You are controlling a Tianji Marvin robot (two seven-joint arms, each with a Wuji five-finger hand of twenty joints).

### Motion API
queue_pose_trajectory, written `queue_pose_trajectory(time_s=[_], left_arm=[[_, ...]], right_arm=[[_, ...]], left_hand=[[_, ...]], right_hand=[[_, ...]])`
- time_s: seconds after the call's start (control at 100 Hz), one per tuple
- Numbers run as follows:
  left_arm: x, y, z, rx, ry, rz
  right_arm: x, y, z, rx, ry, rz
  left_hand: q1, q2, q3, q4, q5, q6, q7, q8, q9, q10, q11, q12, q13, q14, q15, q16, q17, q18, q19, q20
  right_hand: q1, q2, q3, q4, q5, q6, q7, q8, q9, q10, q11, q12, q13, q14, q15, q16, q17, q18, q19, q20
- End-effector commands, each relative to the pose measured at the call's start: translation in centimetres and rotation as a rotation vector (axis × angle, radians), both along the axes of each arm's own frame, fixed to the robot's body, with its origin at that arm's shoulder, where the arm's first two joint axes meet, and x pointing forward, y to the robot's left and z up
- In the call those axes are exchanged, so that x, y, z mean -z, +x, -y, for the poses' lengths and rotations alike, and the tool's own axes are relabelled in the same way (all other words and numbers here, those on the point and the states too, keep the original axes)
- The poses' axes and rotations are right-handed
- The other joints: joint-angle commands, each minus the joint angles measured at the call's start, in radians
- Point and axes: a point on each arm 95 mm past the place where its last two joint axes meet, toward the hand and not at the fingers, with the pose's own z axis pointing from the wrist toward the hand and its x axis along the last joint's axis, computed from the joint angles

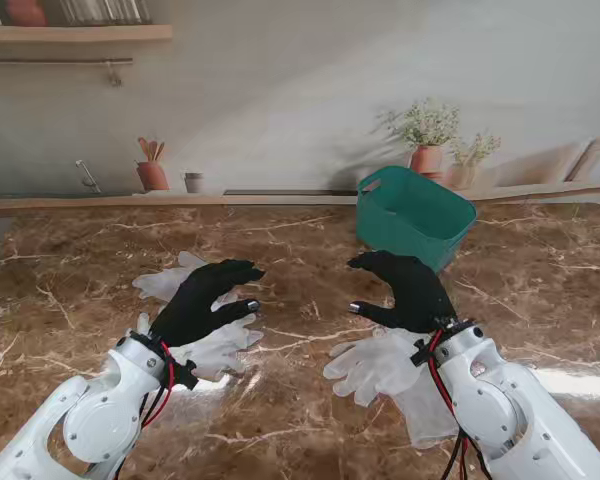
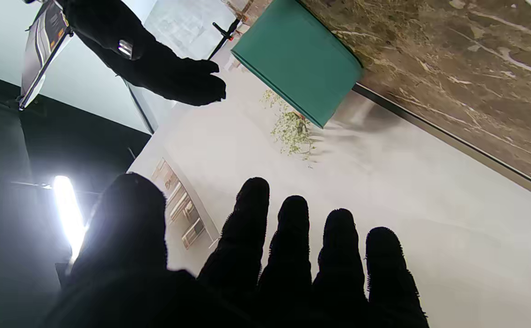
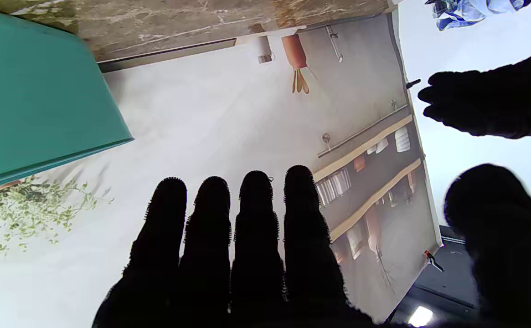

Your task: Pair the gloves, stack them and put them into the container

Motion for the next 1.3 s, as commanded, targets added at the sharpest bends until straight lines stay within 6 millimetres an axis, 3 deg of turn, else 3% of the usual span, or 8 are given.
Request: queue_pose_trajectory(time_s=[0.0, 0.37, 0.74, 0.79, 0.88, 0.92, 1.1, 1.29], left_arm=[[-0.3, 0.0, 0.4, 0.006, -0.006, -0.003], [-0.2, -0.2, 0.3, 0.005, 0.006, -0.008], [0.0, -0.1, -0.1, 0.010, 0.012, -0.008], [0.1, -0.1, -0.2, 0.010, 0.011, -0.013], [0.2, -0.1, -0.2, 0.012, 0.011, -0.018], [0.3, -0.1, -0.3, 0.013, 0.011, -0.018], [0.6, 0.2, -0.7, 0.008, 0.006, -0.027], [1.0, 0.6, -0.9, 0.005, 0.008, -0.039]], right_arm=[[0.7, -0.2, 0.2, 0.017, -0.004, -0.027], [-0.7, 0.1, 1.0, 0.048, -0.052, 0.033], [-4.6, 3.6, 4.2, 0.178, -0.251, 0.093], [-5.0, 4.1, 5.0, 0.212, -0.304, 0.089], [-5.5, 5.0, 6.5, 0.275, -0.373, 0.075], [-5.5, 5.4, 7.1, 0.301, -0.385, 0.068], [-5.1, 7.2, 9.1, 0.418, -0.485, 0.005], [-4.6, 9.8, 9.9, 0.489, -0.544, -0.085]], left_hand=[[-0.043, 0.017, -0.030, 0.020, -0.028, 0.003, -0.021, -0.024, -0.038, -0.026, -0.013, -0.015, -0.045, -0.052, -0.021, -0.019, -0.001, -0.038, -0.030, -0.018], [-0.041, 0.016, -0.028, 0.020, -0.027, 0.005, -0.016, -0.027, -0.034, -0.026, -0.014, -0.016, -0.043, -0.054, -0.019, -0.025, -0.001, -0.037, -0.029, -0.028], [-0.035, 0.013, -0.029, 0.019, -0.023, 0.003, -0.015, -0.028, -0.030, -0.026, -0.012, -0.015, -0.039, -0.055, -0.018, -0.026, -0.002, -0.034, -0.027, -0.030], [-0.034, 0.014, -0.029, 0.019, -0.024, 0.002, -0.015, -0.028, -0.031, -0.027, -0.013, -0.016, -0.039, -0.056, -0.019, -0.026, -0.002, -0.034, -0.026, -0.030], [-0.033, 0.014, -0.029, 0.019, -0.024, 0.003, -0.014, -0.028, -0.030, -0.026, -0.013, -0.016, -0.039, -0.056, -0.019, -0.027, -0.002, -0.033, -0.025, -0.030], [-0.032, 0.014, -0.029, 0.019, -0.022, 0.002, -0.013, -0.028, -0.029, -0.026, -0.013, -0.015, -0.038, -0.056, -0.018, -0.026, -0.001, -0.032, -0.023, -0.029], [-0.029, 0.014, -0.029, 0.018, -0.021, 0.001, -0.012, -0.028, -0.025, -0.026, -0.013, -0.016, -0.034, -0.053, -0.017, -0.026, -0.001, -0.024, -0.013, -0.025], [-0.029, 0.016, -0.029, 0.018, -0.020, -0.001, -0.011, -0.027, -0.022, -0.027, -0.014, -0.016, -0.031, -0.054, -0.017, -0.026, -0.004, -0.017, -0.003, -0.022]], right_hand=[[-0.035, 0.018, -0.019, 0.034, -0.029, 0.001, -0.017, -0.010, -0.023, -0.005, 0.000, -0.020, -0.036, -0.015, 0.003, -0.015, -0.015, -0.031, -0.009, -0.027], [0.007, -0.018, -0.028, 0.035, -0.020, -0.003, -0.008, -0.006, -0.005, -0.012, 0.012, -0.019, -0.013, -0.029, 0.012, -0.011, -0.005, -0.031, 0.006, -0.018], [0.087, -0.115, -0.026, 0.026, -0.017, -0.007, 0.004, 0.004, 0.025, -0.022, 0.033, 0.012, 0.020, -0.039, 0.026, 0.009, -0.003, -0.008, 0.023, -0.001], [0.098, -0.139, -0.011, 0.021, -0.021, -0.009, 0.007, 0.010, 0.026, -0.023, 0.031, 0.029, 0.034, -0.025, 0.041, 0.033, -0.002, 0.019, 0.063, 0.040], [0.127, -0.181, 0.001, 0.019, -0.017, -0.007, 0.008, 0.021, 0.035, -0.019, 0.035, 0.055, 0.091, 0.004, 0.100, 0.125, 0.022, 0.066, 0.160, 0.195], [0.137, -0.197, 0.001, 0.019, -0.013, -0.006, 0.009, 0.022, 0.040, -0.020, 0.036, 0.058, 0.102, 0.007, 0.106, 0.138, 0.031, 0.072, 0.173, 0.222], [0.128, -0.222, 0.013, 0.016, -0.009, -0.003, 0.006, 0.023, 0.060, -0.011, 0.040, 0.075, 0.272, 0.009, 0.264, 0.305, 0.159, 0.099, 0.372, 0.509], [0.109, -0.237, 0.025, 0.015, -0.048, 0.015, -0.018, 0.012, 0.040, 0.002, 0.034, 0.067, 0.399, -0.014, 0.417, 0.369, 0.268, 0.098, 0.540, 0.550]])
